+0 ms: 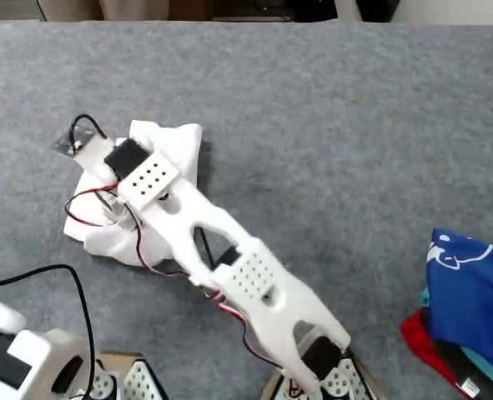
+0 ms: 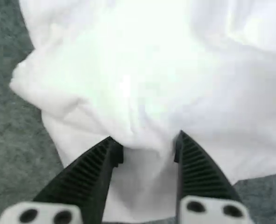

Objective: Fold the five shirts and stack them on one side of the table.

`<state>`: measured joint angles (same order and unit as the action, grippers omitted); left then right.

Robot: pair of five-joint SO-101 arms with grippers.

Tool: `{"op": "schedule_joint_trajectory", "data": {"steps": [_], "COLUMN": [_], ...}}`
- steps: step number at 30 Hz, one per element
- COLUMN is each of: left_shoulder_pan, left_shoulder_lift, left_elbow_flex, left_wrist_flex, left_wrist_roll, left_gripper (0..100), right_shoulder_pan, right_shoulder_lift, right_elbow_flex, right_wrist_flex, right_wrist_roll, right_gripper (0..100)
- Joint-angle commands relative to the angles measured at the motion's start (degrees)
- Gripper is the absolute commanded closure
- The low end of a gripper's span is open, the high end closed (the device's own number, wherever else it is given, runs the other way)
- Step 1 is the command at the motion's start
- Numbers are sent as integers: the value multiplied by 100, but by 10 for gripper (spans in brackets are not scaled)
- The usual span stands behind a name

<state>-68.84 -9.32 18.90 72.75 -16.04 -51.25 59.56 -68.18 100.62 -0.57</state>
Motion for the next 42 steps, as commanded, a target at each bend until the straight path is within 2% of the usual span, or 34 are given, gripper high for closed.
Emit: {"op": "schedule_joint_trajectory", "data": {"steps": [1,9,12,21,28,31,37,39,42], "left_shoulder_pan": [-211,-343,-343,-308,-158,123,870,985,1020], "left_shoulder_lift": [-215,-207,-207,-207,-207,-207,-251,-251,-251], "left_elbow_flex": [-53,396,571,598,615,721,1134,1178,1204], "left_wrist_flex": [-484,-580,-589,-659,-774,-756,-738,-738,-738], "left_wrist_roll": [-53,-651,-818,-888,-888,-862,-774,-571,-448], "left_gripper": [747,747,747,747,747,747,747,747,747], "right_shoulder_pan": [470,1886,2624,4980,6387,6791,7090,7029,6721], "right_shoulder_lift": [382,145,-22,-268,-268,-286,-919,-1297,-1938], "right_elbow_flex": [-1138,-1798,-1429,-233,119,75,22,31,180], "right_wrist_flex": [123,158,158,158,158,158,158,158,176], "right_wrist_roll": [141,264,299,1196,1793,1960,1996,1996,1978], "right_gripper": [988,993,993,993,990,943,643,615,644]}}
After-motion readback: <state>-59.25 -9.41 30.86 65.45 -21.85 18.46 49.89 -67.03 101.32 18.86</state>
